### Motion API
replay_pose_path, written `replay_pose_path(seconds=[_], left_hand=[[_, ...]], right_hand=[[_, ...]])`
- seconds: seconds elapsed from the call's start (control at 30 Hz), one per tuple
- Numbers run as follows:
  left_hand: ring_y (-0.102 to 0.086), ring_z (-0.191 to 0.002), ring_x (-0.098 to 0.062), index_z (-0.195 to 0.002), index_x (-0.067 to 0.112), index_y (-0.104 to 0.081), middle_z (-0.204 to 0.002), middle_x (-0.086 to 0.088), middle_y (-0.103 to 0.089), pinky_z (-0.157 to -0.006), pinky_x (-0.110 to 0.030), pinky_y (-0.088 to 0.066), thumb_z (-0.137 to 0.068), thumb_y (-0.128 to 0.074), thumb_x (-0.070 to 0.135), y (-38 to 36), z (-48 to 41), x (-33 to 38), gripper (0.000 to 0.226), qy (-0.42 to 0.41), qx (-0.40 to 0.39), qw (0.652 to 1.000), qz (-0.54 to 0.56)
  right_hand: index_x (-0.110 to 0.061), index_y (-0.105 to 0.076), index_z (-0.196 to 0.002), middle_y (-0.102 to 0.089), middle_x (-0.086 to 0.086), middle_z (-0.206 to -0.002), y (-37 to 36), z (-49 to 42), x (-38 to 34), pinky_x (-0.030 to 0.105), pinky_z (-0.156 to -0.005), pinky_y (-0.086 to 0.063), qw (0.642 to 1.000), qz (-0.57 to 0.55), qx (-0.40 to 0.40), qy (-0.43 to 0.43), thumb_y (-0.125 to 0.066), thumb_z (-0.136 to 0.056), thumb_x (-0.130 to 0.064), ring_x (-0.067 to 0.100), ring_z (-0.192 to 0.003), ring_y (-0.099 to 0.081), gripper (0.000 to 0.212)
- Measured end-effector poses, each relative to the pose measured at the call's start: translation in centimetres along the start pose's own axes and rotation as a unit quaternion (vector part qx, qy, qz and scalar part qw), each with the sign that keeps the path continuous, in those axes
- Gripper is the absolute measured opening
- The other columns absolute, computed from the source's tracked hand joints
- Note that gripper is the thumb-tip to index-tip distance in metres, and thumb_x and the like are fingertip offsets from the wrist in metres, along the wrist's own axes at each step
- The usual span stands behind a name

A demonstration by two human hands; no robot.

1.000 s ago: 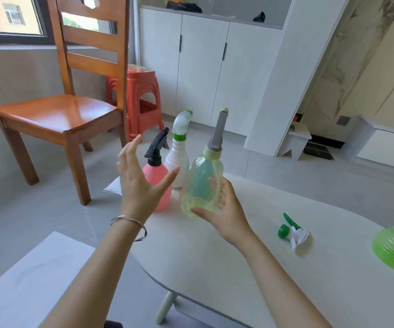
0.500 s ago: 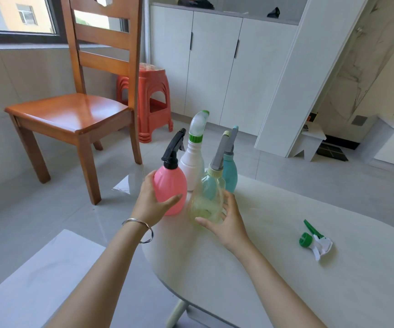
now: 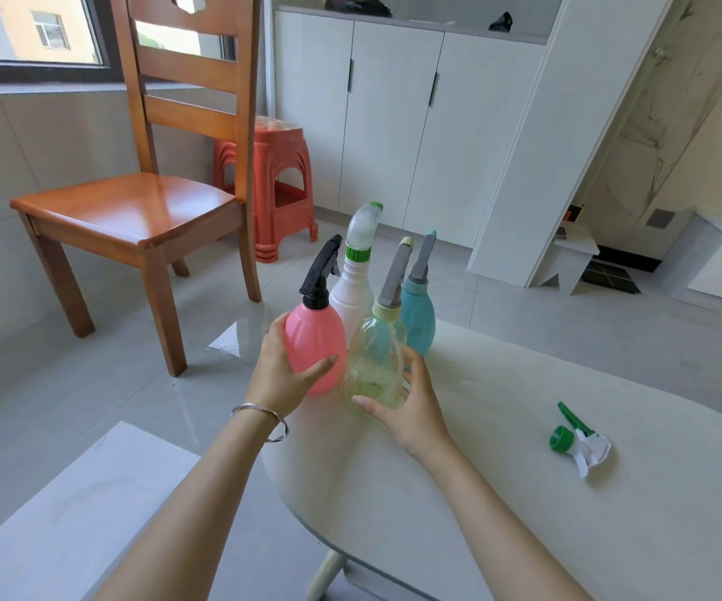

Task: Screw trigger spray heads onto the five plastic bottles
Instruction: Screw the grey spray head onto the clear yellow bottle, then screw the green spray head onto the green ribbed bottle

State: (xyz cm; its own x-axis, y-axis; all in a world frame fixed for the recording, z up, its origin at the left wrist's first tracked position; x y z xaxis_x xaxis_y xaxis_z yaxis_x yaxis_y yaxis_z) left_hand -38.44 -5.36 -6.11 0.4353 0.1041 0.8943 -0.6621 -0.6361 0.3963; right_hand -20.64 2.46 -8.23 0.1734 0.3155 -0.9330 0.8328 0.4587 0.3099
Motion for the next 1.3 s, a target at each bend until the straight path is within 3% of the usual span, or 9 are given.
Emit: replay_pose_path(seconds=[0.33, 0.47, 0.57, 0.7, 0.83, 0.97, 1.1, 1.17, 1.3], left_hand=[[-0.044, -0.121, -0.022, -0.143, 0.017, -0.025, -0.139, -0.006, -0.042, -0.101, -0.04, -0.043, -0.074, -0.078, 0.033, 0.1, 0.2, 0.2, 0.089, 0.009, -0.005, 1.0, 0.001], [-0.027, -0.141, -0.023, -0.148, 0.014, -0.016, -0.155, -0.006, -0.025, -0.114, -0.04, -0.029, -0.073, -0.075, 0.044, 0.8, 0.5, 1.0, 0.1, 0.007, 0.022, 0.999, -0.025], [-0.025, -0.14, -0.015, -0.148, 0.017, -0.019, -0.155, -0.002, -0.026, -0.112, -0.034, -0.026, -0.07, -0.068, 0.056, 1.6, 1.4, 3.3, 0.1, -0.041, 0.071, 0.996, -0.027], [-0.033, -0.131, -0.008, -0.142, 0.016, -0.031, -0.141, 0.005, -0.038, -0.111, -0.032, -0.029, -0.072, -0.066, 0.052, 2.2, 3.5, 7.2, 0.086, -0.138, 0.154, 0.978, -0.004], [-0.04, -0.129, -0.014, -0.137, 0.013, -0.039, -0.135, 0.003, -0.042, -0.111, -0.03, -0.033, -0.078, -0.068, 0.047, 0.8, 5.8, 10.8, 0.074, -0.248, 0.183, 0.951, -0.006], [-0.038, -0.126, -0.005, -0.135, 0.015, -0.041, -0.135, 0.007, -0.043, -0.109, -0.012, -0.025, -0.077, -0.069, 0.043, -3.5, 7.5, 13.3, 0.07, -0.305, 0.106, 0.946, -0.031], [-0.031, -0.131, -0.002, -0.14, 0.016, -0.037, -0.14, 0.011, -0.037, -0.11, -0.007, -0.016, -0.078, -0.067, 0.047, -8.7, 8.5, 14.1, 0.075, -0.31, -0.003, 0.947, -0.081], [-0.029, -0.137, -0.006, -0.144, 0.02, -0.032, -0.147, 0.01, -0.033, -0.113, -0.015, -0.019, -0.078, -0.056, 0.059, -11.3, 8.8, 14.2, 0.08, -0.293, -0.057, 0.949, -0.099], [-0.022, -0.144, -0.016, -0.148, 0.022, -0.023, -0.156, 0.002, -0.026, -0.118, -0.04, -0.025, -0.073, -0.046, 0.071, -16.3, 9.3, 14.0, 0.092, -0.261, -0.144, 0.945, -0.133]], right_hand=[[-0.03, -0.031, -0.136, -0.04, -0.008, -0.14, -0.2, 0.2, 0.1, 0.018, -0.102, -0.033, 1.0, 0.017, 0.012, 0.0, -0.085, -0.066, -0.026, 0.008, -0.13, -0.04, 0.088], [-0.029, -0.026, -0.141, -0.034, -0.009, -0.145, -0.1, 0.7, -0.2, 0.019, -0.105, -0.032, 1.0, 0.009, 0.01, 0.002, -0.085, -0.066, -0.029, 0.008, -0.133, -0.036, 0.095], [-0.031, -0.027, -0.139, -0.035, -0.012, -0.142, 0.6, 1.1, -1.1, 0.006, -0.099, -0.03, 1.0, 0.003, 0.025, 0.015, -0.084, -0.067, -0.029, 0.005, -0.13, -0.038, 0.092], [-0.029, -0.029, -0.14, -0.035, -0.01, -0.143, 3.1, 2.1, -2.8, 0.023, -0.108, -0.031, 0.998, -0.008, 0.057, 0.04, -0.082, -0.069, -0.032, 0.005, -0.131, -0.036, 0.089], [-0.038, -0.03, -0.134, -0.034, -0.023, -0.139, 7.3, 3.5, -4.4, 0.015, -0.1, -0.031, 0.993, 0.006, 0.092, 0.076, -0.078, -0.072, -0.036, -0.008, -0.126, -0.036, 0.078], [-0.035, -0.033, -0.133, -0.037, -0.018, -0.138, 12.4, 5.0, -5.1, 0.009, -0.099, -0.031, 0.982, 0.041, 0.151, 0.103, -0.077, -0.075, -0.03, -0.013, -0.123, -0.037, 0.074], [-0.019, -0.036, -0.136, -0.038, -0.005, -0.141, 18.4, 6.7, -4.1, 0.007, -0.101, -0.029, 0.962, 0.11, 0.22, 0.12, -0.077, -0.076, -0.02, 0.004, -0.128, -0.038, 0.073], [-0.015, -0.037, -0.136, -0.035, -0.004, -0.141, 21.6, 7.6, -3.5, 0.002, -0.1, -0.024, 0.945, 0.151, 0.259, 0.131, -0.078, -0.076, -0.018, 0.002, -0.13, -0.033, 0.073], [-0.005, -0.035, -0.137, -0.034, 0.01, -0.145, 27.8, 9.1, -1.5, 0.021, -0.112, -0.021, 0.902, 0.211, 0.354, 0.126, -0.08, -0.073, -0.018, 0.016, -0.138, -0.028, 0.08]])
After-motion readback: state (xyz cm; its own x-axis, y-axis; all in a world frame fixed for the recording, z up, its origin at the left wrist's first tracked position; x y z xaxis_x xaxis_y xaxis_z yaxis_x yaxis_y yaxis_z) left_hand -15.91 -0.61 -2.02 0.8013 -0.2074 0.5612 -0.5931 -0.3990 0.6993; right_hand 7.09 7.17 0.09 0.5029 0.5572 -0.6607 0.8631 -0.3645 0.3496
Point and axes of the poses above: each hand's wrist, its own z-axis away from the middle knuckle, its own y-axis out of the back of the hand, x = y × z, the point moved 3 cm from there along -z, towards the middle knuckle
